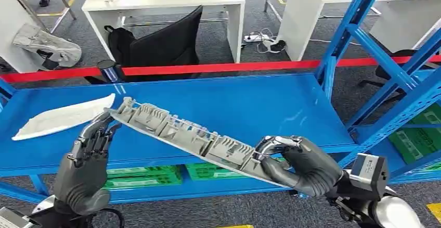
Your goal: Take the parts from the cabinet and place them on the table.
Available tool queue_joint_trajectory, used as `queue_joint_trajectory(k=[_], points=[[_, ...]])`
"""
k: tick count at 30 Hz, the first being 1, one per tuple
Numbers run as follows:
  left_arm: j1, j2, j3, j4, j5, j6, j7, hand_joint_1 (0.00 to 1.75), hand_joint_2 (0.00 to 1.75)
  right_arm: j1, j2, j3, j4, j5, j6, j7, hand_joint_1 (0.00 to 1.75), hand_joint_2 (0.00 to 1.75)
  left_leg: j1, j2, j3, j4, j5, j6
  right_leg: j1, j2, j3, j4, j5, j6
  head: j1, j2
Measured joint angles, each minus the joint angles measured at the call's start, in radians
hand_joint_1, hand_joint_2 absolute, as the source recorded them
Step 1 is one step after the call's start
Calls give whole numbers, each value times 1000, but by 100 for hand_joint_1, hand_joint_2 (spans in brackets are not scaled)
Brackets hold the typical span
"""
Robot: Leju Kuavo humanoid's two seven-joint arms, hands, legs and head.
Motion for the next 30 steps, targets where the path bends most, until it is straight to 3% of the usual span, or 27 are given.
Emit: queue_joint_trajectory(k=[1, 13, 20, 30], points=[[0, 0, 0, 0, 0, 0, 0, 0, 0, 0, 2, 0, 0, 0, 0, 0, 175, 175, 0, 0, 0, 0, 0, 0, 0, 0, 0, 0, 0, 0, 0, 0], [2, 0, 0, 0, -16, 3, 0, 0, 0, 33, 40, -18, -8, 53, -27, -2, 175, 175, 0, 0, 0, 0, 0, 0, 0, 0, 0, 0, 0, 0, 0, 0], [4, 0, 0, -1, -34, 12, -2, 0, 0, 66, 54, -99, -31, 74, -53, -1, 175, 175, 0, 0, 0, 0, 0, 0, 0, 0, 0, 0, 0, 0, 0, 0], [5, 0, 55, 7, -106, 45, 1, 0, 0, 109, 54, -220, -42, 84, -23, 11, 175, 175, 0, 0, 0, 0, 0, 0, 0, 0, 0, 0, 0, 0, 0, 0]])
